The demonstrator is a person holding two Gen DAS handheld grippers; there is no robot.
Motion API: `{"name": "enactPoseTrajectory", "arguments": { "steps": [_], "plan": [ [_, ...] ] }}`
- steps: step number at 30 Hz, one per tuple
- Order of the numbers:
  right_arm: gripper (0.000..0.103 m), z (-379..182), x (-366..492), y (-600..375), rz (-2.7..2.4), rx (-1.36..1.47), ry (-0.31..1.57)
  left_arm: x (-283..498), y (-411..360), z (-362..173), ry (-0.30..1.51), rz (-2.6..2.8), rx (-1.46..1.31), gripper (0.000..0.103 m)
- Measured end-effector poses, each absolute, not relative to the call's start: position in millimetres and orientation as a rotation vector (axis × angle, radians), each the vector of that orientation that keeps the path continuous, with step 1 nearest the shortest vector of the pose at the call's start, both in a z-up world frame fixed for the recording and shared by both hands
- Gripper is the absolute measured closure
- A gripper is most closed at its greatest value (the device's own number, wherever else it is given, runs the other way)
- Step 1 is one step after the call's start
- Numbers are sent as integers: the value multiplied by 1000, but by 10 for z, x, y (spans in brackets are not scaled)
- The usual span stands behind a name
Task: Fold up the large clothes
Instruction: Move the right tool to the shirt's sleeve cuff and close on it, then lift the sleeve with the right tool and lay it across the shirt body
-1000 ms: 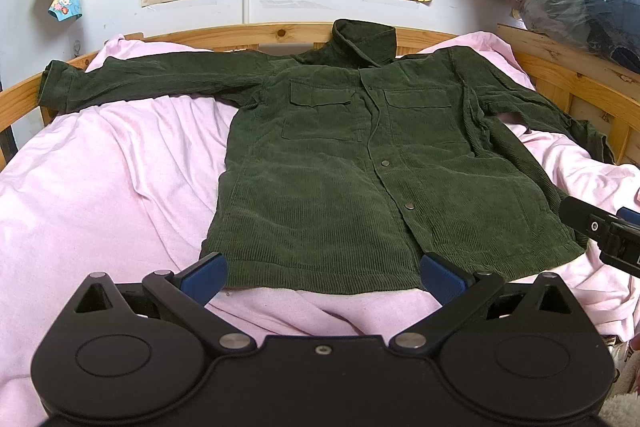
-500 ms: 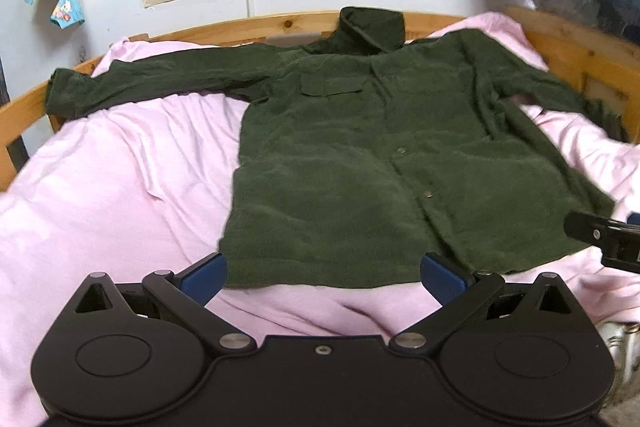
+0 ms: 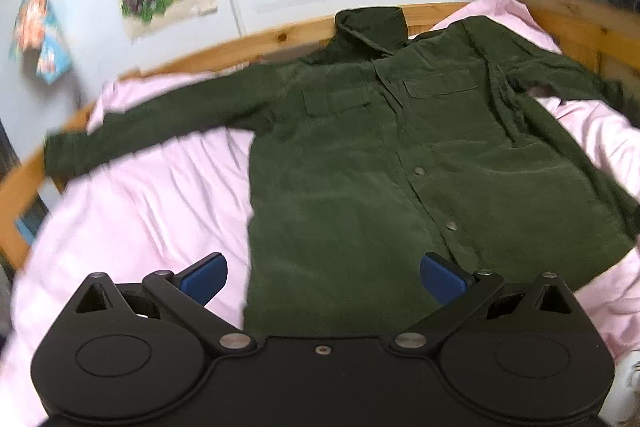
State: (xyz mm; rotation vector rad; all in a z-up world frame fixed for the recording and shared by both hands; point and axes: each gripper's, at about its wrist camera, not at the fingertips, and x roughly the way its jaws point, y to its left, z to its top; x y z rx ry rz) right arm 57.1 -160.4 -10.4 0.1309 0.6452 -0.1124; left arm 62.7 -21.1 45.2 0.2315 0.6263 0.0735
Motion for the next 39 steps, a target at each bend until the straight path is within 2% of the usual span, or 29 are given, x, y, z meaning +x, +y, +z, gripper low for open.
{"name": "enactPoseTrajectory", "arguments": {
  "steps": [9,18,24,28,32,34,35,36,37,39],
  "plan": [
    [0,-74,707,-1751,-123,145,606,909,-436,714,589,36,362,1],
    [0,-252,1058,-2110,-174,182,633,1384,-689,594,689,-105,380,1],
    [0,-330,1303,-2862,-364,191,486,1782,-805,393,662,-140,340,1],
    [2,-384,1737,-3456,-499,204,453,1932,-745,208,658,-191,290,1],
    [13,-442,2302,-3748,-557,113,486,2085,-671,39,700,-211,296,1],
    [25,-499,2537,-3806,-561,71,511,2144,-611,-5,713,-202,296,1],
    [39,-532,2646,-3848,-566,46,528,2163,-585,-13,718,-197,293,1],
    [67,-553,2726,-3883,-580,35,546,2182,-555,-15,722,-191,291,1],
    [77,-548,2772,-3954,-594,40,555,2195,-522,-7,722,-185,289,1],
    [90,-449,2744,-3998,-600,60,539,2200,-455,26,715,-174,290,1]
  ]
}}
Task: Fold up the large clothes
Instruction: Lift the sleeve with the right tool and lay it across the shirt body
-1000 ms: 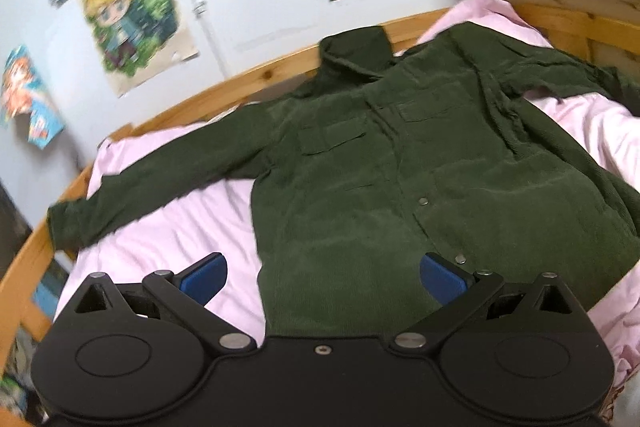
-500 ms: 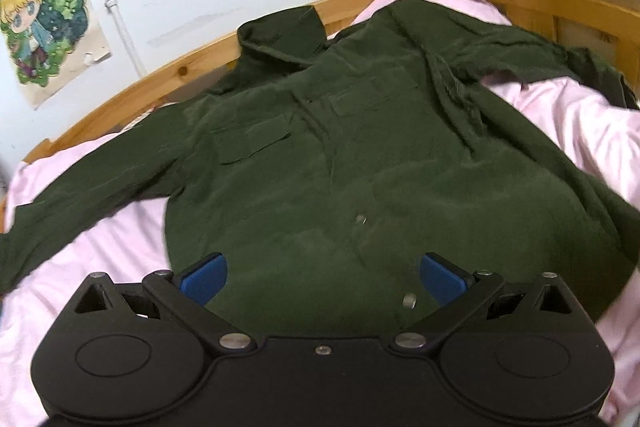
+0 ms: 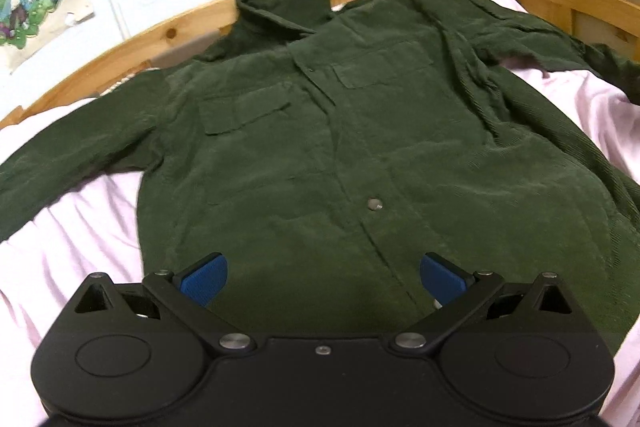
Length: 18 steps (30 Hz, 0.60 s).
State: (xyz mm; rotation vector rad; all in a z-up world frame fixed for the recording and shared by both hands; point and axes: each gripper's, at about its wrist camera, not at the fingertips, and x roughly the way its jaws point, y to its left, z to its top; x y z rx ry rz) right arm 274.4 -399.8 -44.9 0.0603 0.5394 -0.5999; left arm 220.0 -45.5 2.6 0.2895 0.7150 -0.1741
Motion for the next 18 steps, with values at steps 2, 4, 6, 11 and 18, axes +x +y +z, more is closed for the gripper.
{"name": "enactPoseTrajectory", "arguments": {
  "steps": [2,4,6,11,18],
  "plan": [
    [92,-219,2656,-3934,-580,29,473,2177,-395,73,699,-167,294,1],
    [92,100,2552,-3811,-527,18,403,2153,-340,117,687,-160,301,1],
    [93,469,2484,-3668,-444,28,338,2152,-285,154,686,-160,300,1],
    [93,1356,2475,-2983,-141,5,181,2173,-151,205,686,-153,272,1],
    [92,1585,3176,-1474,328,-98,164,2228,-2,195,669,-164,227,1]
  ]
}}
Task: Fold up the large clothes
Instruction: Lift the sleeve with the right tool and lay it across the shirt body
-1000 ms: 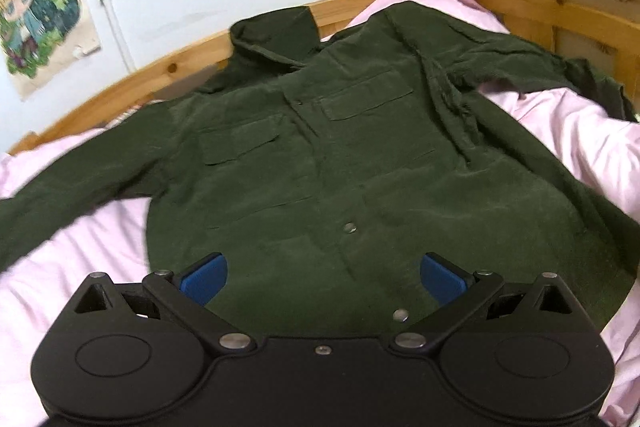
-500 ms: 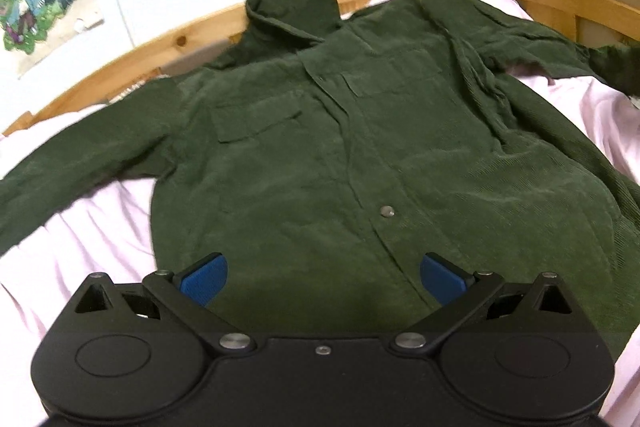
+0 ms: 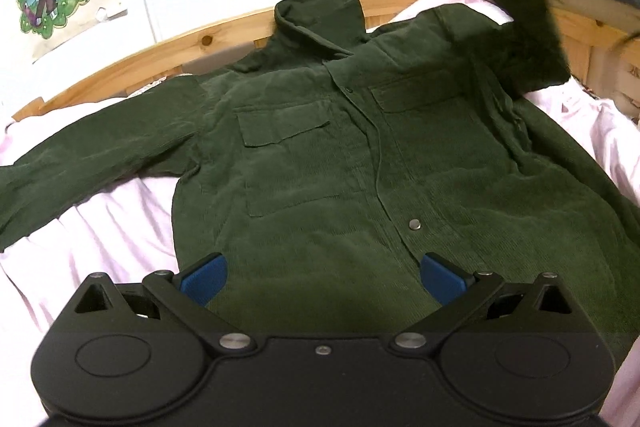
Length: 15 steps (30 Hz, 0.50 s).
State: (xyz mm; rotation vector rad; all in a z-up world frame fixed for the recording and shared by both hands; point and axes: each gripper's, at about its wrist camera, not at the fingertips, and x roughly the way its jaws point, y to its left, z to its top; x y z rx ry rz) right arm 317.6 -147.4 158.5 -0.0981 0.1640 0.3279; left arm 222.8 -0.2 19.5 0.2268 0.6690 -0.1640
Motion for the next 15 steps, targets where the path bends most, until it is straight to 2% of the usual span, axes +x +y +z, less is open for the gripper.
{"name": "enactPoseTrajectory", "arguments": {
  "steps": [2,4,6,7,9,12,15],
  "plan": [
    [91,1417,3512,-1032,425,-121,183,2246,56,176,664,-158,225,1],
    [80,1214,3825,-752,471,-136,194,2291,139,144,665,-147,219,1],
    [50,993,4022,-534,494,-130,234,2360,237,94,673,-130,204,1],
    [45,896,4172,-538,509,-103,262,2405,288,62,679,-122,194,1],
    [28,703,4272,-625,542,-58,300,2518,381,-7,687,-110,172,1],
    [12,539,4377,-1005,484,-59,292,2738,457,-91,672,-94,141,1],
    [2,447,4412,-1572,316,-81,240,3019,477,-128,617,-68,93,1]
  ]
}}
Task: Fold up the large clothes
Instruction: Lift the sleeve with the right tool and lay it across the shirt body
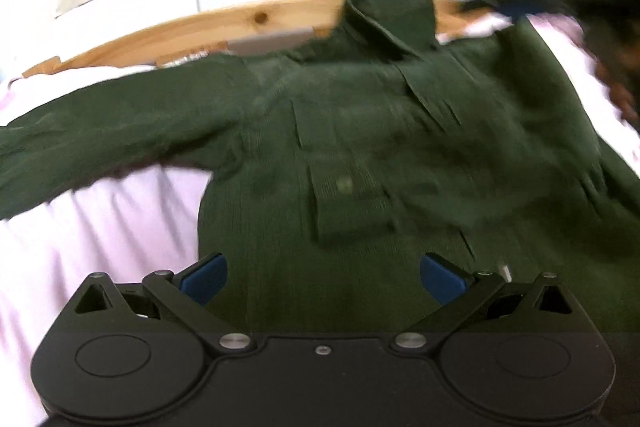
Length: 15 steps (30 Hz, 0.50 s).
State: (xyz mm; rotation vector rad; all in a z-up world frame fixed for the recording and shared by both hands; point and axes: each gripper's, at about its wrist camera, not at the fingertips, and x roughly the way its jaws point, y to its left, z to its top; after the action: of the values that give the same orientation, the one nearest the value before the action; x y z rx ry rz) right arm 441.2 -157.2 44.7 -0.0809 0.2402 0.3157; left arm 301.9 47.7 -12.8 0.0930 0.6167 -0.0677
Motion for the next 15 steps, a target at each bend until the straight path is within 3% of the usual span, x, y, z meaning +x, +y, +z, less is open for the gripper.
{"name": "enactPoseTrajectory", "arguments": {
  "steps": [10,13,14,15],
  "plan": [
    [0,352,5132,-2678,56,52,348,3952,329,-361,525,-1,-14,1],
    [8,264,5444,-2704,32,48,361,4130,291,-519,564,18,-22,1],
    [19,255,5546,-2709,24,42,377,4169,283,-567,578,24,-16,1],
    [52,247,5630,-2717,8,34,398,4202,265,-620,593,38,-11,1]
  ]
}}
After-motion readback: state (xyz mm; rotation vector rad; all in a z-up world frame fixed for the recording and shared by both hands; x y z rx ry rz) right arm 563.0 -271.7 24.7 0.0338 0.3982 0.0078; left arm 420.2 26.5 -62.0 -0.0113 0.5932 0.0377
